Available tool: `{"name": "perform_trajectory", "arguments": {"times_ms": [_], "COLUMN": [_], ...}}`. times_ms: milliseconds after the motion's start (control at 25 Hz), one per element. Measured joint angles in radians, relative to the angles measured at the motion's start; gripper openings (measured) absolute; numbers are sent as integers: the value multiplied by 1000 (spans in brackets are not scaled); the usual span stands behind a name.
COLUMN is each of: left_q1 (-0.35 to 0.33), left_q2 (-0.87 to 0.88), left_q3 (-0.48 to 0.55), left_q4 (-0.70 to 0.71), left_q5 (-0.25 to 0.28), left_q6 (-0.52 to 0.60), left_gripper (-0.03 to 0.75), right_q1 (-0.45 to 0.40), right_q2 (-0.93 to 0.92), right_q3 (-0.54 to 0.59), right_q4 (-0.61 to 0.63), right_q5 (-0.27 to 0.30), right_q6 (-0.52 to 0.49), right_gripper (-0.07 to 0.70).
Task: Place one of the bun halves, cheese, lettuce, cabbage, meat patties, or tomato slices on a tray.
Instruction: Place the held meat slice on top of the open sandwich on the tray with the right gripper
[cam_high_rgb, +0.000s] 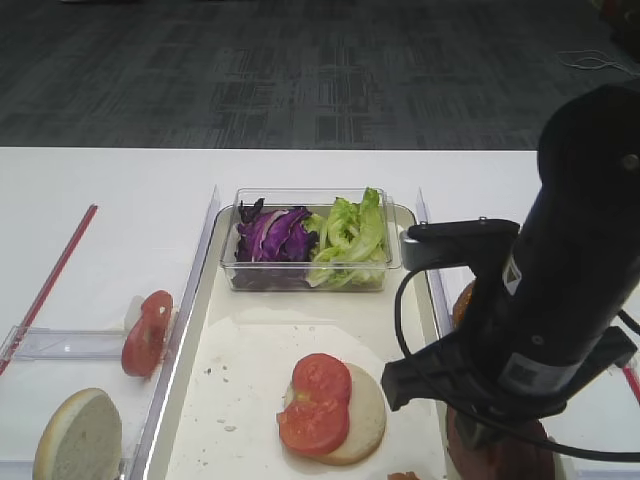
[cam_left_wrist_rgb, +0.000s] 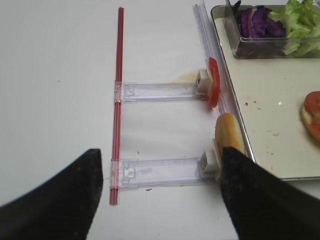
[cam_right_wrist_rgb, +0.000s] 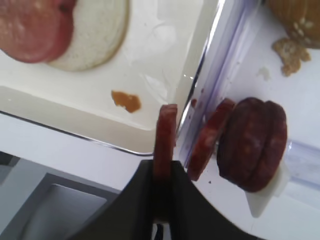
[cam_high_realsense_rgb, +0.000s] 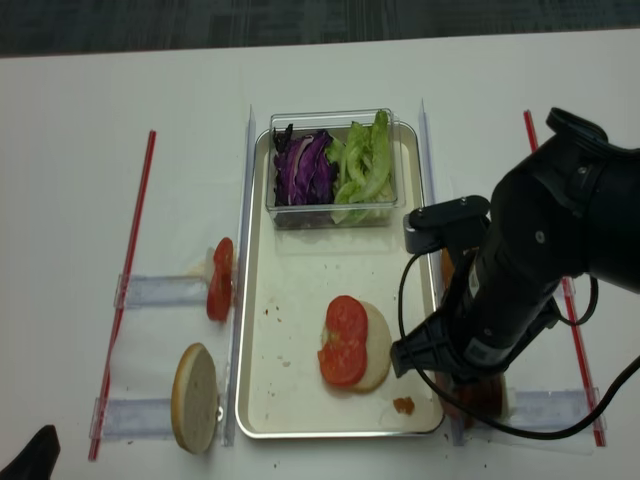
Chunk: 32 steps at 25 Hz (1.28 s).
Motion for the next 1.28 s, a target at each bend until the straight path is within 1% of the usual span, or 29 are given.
{"name": "perform_trajectory", "arguments": {"times_ms": [120, 240, 480, 600, 720, 760, 840, 880, 960, 1120, 1280], "left_q1": [0, 0, 0, 0, 0, 0, 0, 0, 0, 0, 0], "left_q2": [0, 0, 0, 0, 0, 0, 0, 0, 0, 0, 0], "left_q3": [0, 0, 0, 0, 0, 0, 0, 0, 0, 0, 0], "left_q4": [0, 0, 0, 0, 0, 0, 0, 0, 0, 0, 0], "left_q5": [0, 0, 0, 0, 0, 0, 0, 0, 0, 0, 0], "left_q6": [0, -2, -2, -2, -2, -2, -2, -2, -2, -2, -2], "left_gripper": [468, 468, 468, 468, 468, 468, 468, 468, 468, 468, 468], "right_q1": [0, 0, 0, -8, -63, -89, -131, -149, -174, -199, -199], "right_q2": [0, 0, 0, 0, 2, 4, 10, 10, 12, 49, 91], "right_q3": [0, 0, 0, 0, 0, 0, 0, 0, 0, 0, 0], "right_q4": [12, 41, 91, 122, 227, 283, 397, 434, 494, 586, 691], "right_q5": [-55, -95, -132, -136, -136, -136, -134, -134, -128, -107, -95], "right_q6": [-12, -29, -104, -137, -231, -303, -410, -462, -532, -645, -750], "right_gripper": [85, 85, 85, 85, 85, 85, 85, 85, 85, 85, 85]}}
